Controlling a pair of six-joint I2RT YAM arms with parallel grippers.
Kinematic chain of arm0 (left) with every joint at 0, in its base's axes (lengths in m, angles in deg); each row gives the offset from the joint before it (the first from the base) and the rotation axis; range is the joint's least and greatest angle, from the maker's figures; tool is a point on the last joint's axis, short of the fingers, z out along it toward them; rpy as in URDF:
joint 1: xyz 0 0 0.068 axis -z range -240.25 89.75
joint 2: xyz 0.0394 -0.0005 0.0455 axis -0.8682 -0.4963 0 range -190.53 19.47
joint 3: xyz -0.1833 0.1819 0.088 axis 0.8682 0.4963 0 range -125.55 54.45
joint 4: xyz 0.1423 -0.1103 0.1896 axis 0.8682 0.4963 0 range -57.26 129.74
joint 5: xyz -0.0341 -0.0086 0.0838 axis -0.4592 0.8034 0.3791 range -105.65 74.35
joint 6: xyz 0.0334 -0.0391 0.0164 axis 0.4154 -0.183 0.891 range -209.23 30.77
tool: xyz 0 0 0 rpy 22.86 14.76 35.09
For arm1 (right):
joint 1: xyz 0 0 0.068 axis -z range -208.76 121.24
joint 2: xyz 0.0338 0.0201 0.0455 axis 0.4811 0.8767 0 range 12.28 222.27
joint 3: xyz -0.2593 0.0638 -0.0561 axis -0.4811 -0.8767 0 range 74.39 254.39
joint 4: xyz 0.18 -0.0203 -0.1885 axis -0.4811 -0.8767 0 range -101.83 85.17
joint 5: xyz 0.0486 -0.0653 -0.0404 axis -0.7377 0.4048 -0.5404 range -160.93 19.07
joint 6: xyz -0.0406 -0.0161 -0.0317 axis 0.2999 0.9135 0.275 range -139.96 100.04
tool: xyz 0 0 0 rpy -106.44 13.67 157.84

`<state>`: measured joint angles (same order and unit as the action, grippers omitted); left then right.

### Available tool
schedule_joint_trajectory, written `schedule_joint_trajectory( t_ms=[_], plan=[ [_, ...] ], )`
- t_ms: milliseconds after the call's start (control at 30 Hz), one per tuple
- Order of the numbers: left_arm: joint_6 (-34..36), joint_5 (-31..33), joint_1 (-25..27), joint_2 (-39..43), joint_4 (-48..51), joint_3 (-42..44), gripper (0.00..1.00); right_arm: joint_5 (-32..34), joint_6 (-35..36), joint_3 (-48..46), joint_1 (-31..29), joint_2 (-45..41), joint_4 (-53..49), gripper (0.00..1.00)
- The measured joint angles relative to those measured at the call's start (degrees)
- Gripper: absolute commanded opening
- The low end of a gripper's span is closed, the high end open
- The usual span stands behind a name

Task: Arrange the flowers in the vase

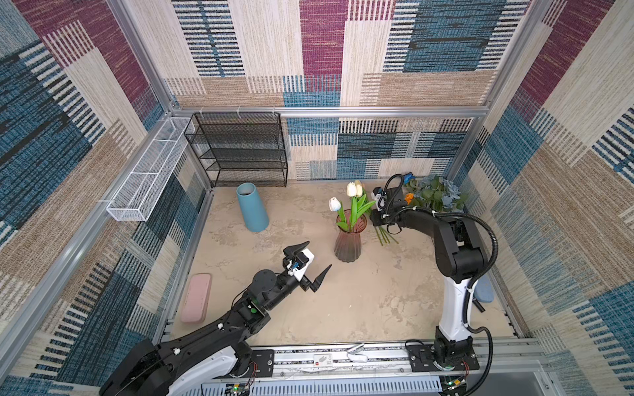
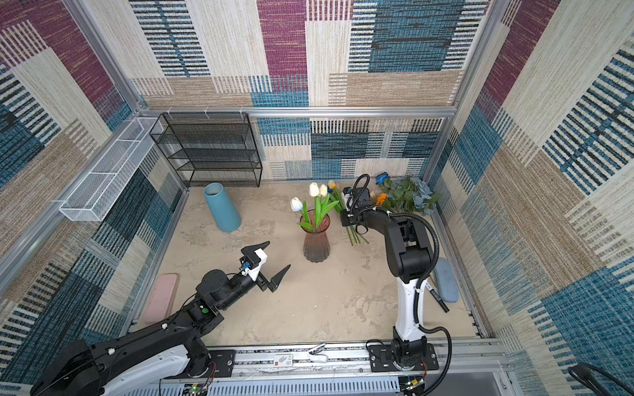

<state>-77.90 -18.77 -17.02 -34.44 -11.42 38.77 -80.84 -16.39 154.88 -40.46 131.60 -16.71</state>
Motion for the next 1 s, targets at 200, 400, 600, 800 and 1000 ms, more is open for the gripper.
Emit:
schedule_joint_trajectory(
  t_ms=[200,400,600,800,1000],
  plan=[
    [0.0,0.2,0.0,0.1,0.0,0.0,0.99,0.0,1.0,0.1,-0.1,0.7,0.0,0.16],
    [0.0,0.3,0.0,0.3,0.0,0.0,0.99,-0.5,1.9,0.2,-0.2,1.0,0.1,0.08],
    [0.2,1.3,0.0,0.3,0.0,0.0,0.99,-1.5,2.3,0.1,-0.5,-1.0,0.0,0.06],
    [0.4,1.4,0.0,0.3,0.0,0.0,0.99,-4.6,2.1,-2.0,-0.5,-6.2,0.3,0.08],
    [0.4,1.4,0.0,0.2,0.0,-0.1,0.99,-7.1,0.3,-3.9,-0.5,-10.9,0.5,0.1]
  ],
)
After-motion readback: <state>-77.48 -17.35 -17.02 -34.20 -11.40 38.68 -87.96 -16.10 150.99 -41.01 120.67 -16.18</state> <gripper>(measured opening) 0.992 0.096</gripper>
